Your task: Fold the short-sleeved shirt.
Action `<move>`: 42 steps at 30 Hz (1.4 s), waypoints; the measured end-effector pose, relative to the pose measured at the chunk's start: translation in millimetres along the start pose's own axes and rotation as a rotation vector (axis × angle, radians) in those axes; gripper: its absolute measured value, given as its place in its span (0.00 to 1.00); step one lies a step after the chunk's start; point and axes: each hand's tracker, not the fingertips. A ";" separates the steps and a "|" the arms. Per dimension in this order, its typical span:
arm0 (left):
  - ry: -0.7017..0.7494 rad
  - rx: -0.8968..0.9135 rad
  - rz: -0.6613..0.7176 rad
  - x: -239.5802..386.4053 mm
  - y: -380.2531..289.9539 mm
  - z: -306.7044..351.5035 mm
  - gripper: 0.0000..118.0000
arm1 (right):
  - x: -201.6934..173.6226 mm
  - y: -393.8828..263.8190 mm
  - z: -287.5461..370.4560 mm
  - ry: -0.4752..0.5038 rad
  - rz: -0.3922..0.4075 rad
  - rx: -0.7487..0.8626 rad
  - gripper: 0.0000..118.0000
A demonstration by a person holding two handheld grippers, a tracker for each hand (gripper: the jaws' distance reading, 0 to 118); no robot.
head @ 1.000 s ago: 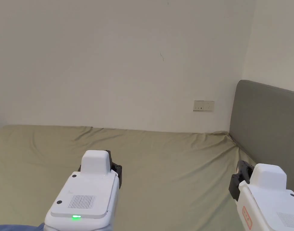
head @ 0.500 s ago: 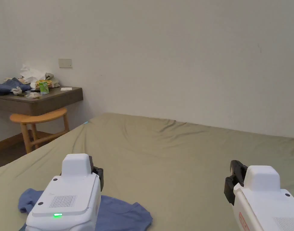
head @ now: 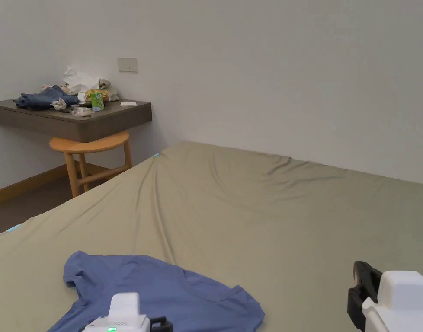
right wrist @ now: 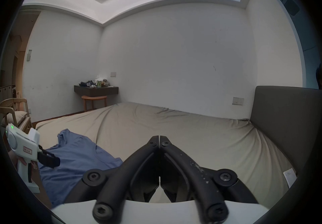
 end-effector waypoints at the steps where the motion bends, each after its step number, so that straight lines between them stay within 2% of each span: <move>1: 0.010 -0.049 -0.019 -1.6 -3.5 -10.1 1.00 | 1.4 -2.9 -2.3 -0.007 0.000 -0.013 0.01; 3: 0.047 -0.112 -0.067 -3.0 -14.4 -64.0 0.99 | 3.3 -8.8 -8.9 -0.024 0.003 -0.037 0.01; 6: 0.079 -0.194 -0.180 0.8 -25.6 -83.8 0.97 | 4.6 -16.9 -16.9 -0.045 0.008 -0.071 0.01; 10: 0.007 -0.222 -0.121 -0.8 -28.5 -81.3 0.80 | 3.8 -23.6 -25.1 -0.051 -0.001 -0.105 0.01; 11: -0.015 -0.245 -0.070 -8.1 -22.8 -89.0 0.73 | 3.0 -24.5 -26.6 -0.050 -0.002 -0.108 0.01; 12: -0.066 -0.242 -0.030 -12.8 -19.3 -87.9 0.54 | 1.9 -25.1 -27.7 -0.048 -0.002 -0.110 0.01; 14: -0.161 -0.214 0.007 -19.5 -16.3 -85.4 0.10 | -1.1 -25.2 -28.8 -0.047 0.002 -0.112 0.01; 15: -0.158 -0.202 -0.007 -15.1 -18.6 -83.6 0.00 | -2.0 -24.7 -28.6 -0.043 0.002 -0.110 0.01; 17: -0.050 -0.141 -0.097 -9.2 -21.6 -80.3 0.00 | -5.8 -21.4 -24.2 -0.032 -0.002 -0.103 0.01; 18: -0.079 -0.132 -0.123 -7.5 -24.7 -79.3 0.00 | -6.8 -20.7 -22.5 -0.025 -0.003 -0.100 0.01; 20: -0.073 -0.106 -0.107 -6.5 -27.8 -73.6 0.00 | -8.0 -19.5 -19.4 -0.017 0.003 -0.093 0.01; 24: -0.061 0.088 -0.078 -10.1 -21.2 -36.2 0.00 | -4.2 -17.7 -13.6 -0.017 0.006 -0.080 0.01; 29: -0.042 0.296 -0.101 -11.6 -11.6 10.5 0.00 | 7.9 -13.6 -1.0 -0.020 -0.055 -0.051 0.01; 31: -0.045 0.416 -0.085 -13.7 -8.3 23.7 0.00 | 12.2 -12.3 6.9 -0.043 -0.063 -0.030 0.01; 34: -0.015 0.743 -0.134 -1.9 16.1 87.6 0.00 | 27.6 -11.8 17.7 -0.058 -0.094 0.013 0.01; 36: -0.053 0.799 -0.195 10.4 39.8 118.3 0.00 | 38.0 -7.1 27.3 -0.079 -0.126 0.039 0.01; 37: -0.087 0.843 -0.173 10.3 47.3 126.5 0.00 | 42.8 0.2 32.9 -0.089 -0.136 0.047 0.01; 40: -0.152 0.748 -0.083 7.7 57.8 119.5 0.00 | 52.7 1.8 44.1 -0.107 -0.145 0.063 0.01; 42: -0.168 0.629 -0.073 1.4 46.9 98.1 0.00 | 56.8 -0.7 48.5 -0.103 -0.141 0.063 0.01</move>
